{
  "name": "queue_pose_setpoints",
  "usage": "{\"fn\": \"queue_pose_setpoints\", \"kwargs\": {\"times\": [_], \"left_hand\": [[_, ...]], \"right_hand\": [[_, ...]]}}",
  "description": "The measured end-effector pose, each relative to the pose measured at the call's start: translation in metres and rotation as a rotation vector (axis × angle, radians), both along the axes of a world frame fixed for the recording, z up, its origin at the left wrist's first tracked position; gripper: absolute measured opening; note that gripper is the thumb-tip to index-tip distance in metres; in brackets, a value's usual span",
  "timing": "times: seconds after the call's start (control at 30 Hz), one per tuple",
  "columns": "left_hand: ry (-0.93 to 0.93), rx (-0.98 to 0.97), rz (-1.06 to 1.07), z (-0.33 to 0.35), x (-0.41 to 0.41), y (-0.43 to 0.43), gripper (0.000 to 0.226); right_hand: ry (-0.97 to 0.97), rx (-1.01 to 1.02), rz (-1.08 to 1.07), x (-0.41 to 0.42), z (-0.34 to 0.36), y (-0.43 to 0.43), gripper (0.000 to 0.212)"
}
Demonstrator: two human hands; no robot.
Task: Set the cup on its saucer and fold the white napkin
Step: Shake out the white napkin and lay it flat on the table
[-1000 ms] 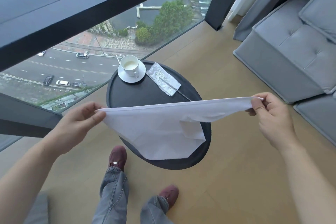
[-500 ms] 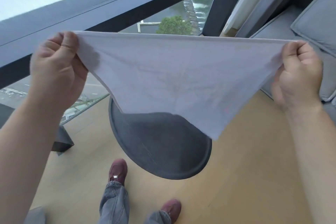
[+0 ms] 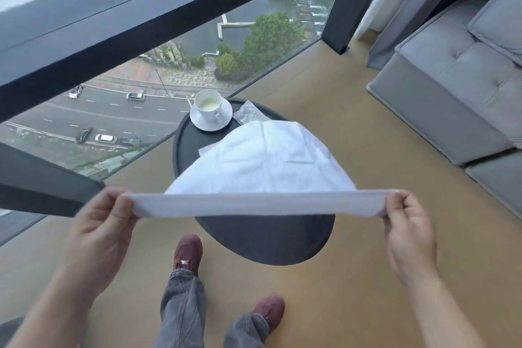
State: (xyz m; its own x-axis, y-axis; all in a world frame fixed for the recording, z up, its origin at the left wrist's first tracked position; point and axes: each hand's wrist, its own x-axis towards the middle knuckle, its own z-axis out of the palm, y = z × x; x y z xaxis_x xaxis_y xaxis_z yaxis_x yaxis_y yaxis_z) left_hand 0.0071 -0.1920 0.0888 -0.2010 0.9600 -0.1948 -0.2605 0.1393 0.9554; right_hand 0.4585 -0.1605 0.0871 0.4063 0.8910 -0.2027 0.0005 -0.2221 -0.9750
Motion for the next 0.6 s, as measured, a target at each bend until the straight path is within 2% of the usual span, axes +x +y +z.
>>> {"fn": "queue_pose_setpoints", "kwargs": {"times": [0.03, 0.17, 0.27, 0.37, 0.6], "left_hand": [[0.021, -0.03, -0.03, -0.008, 0.003, -0.01, 0.049], [0.18, -0.26, 0.018, -0.062, -0.002, -0.044, 0.062], [0.204, -0.358, 0.031, -0.081, -0.004, -0.049, 0.049], [0.231, -0.391, 0.04, -0.087, -0.006, -0.041, 0.026], [0.306, -0.381, 0.025, -0.093, 0.0, 0.022, 0.026]], "right_hand": [[-0.047, -0.067, 0.039, -0.002, -0.018, -0.011, 0.028], [-0.132, -0.297, 0.078, -0.009, -0.082, -0.052, 0.027], [-0.15, -0.375, 0.059, -0.017, -0.093, -0.057, 0.024], [-0.191, -0.382, 0.043, -0.023, -0.097, -0.049, 0.023], [-0.278, -0.351, -0.016, -0.023, -0.092, 0.008, 0.02]]}}
